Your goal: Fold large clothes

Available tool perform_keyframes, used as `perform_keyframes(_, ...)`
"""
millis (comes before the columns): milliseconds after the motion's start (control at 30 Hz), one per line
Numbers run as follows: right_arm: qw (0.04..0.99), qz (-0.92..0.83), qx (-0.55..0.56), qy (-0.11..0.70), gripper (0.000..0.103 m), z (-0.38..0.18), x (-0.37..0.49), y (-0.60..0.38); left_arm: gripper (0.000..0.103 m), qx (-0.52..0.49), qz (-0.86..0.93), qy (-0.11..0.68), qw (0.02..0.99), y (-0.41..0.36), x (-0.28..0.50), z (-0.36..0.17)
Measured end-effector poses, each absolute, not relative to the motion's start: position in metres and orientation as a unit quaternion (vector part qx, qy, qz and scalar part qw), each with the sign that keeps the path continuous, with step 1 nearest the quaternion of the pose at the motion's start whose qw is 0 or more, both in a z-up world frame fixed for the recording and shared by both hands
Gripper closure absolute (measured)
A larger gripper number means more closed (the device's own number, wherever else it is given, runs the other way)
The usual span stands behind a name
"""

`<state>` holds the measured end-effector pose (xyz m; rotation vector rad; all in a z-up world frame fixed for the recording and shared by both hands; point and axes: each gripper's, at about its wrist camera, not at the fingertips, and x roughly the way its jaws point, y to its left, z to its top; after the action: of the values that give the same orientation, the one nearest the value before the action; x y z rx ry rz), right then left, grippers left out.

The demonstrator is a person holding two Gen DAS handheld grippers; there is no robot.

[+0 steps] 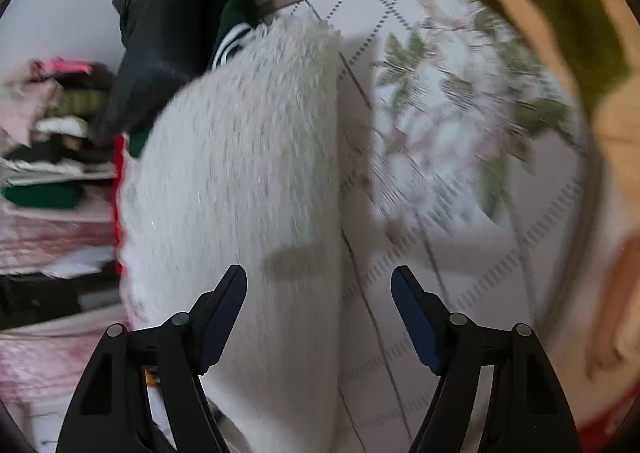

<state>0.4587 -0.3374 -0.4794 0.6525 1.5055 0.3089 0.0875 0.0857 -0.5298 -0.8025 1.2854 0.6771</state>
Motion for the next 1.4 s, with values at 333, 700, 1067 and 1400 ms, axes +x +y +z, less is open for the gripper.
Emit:
perform_keyframes(333, 0.627, 0.187, 0.389, 0.648, 0.081, -0.532, 0.501, -0.303, 0.081, -0.321, 0.300, 0.575, 0.691, 0.118, 0.104, -0.520)
perform_keyframes(700, 0.599, 0.019, 0.457, 0.657, 0.083, -0.494, 0.304, -0.368, 0.070, -0.182, 0.222, 0.579, 0.763, 0.187, 0.178, -0.492)
perform_keyframes(1067, 0.643, -0.004, 0.377, 0.667, 0.045, -0.440, 0.266, -0.384, 0.022, -0.210, 0.201, 0.558, 0.778, 0.120, 0.171, -0.445)
perform_keyframes(1400, 0.719, 0.113, 0.248, 0.639, 0.046, -0.395, 0.351, -0.310, 0.022, -0.260, 0.273, 0.575, 0.727, 0.116, 0.141, -0.478)
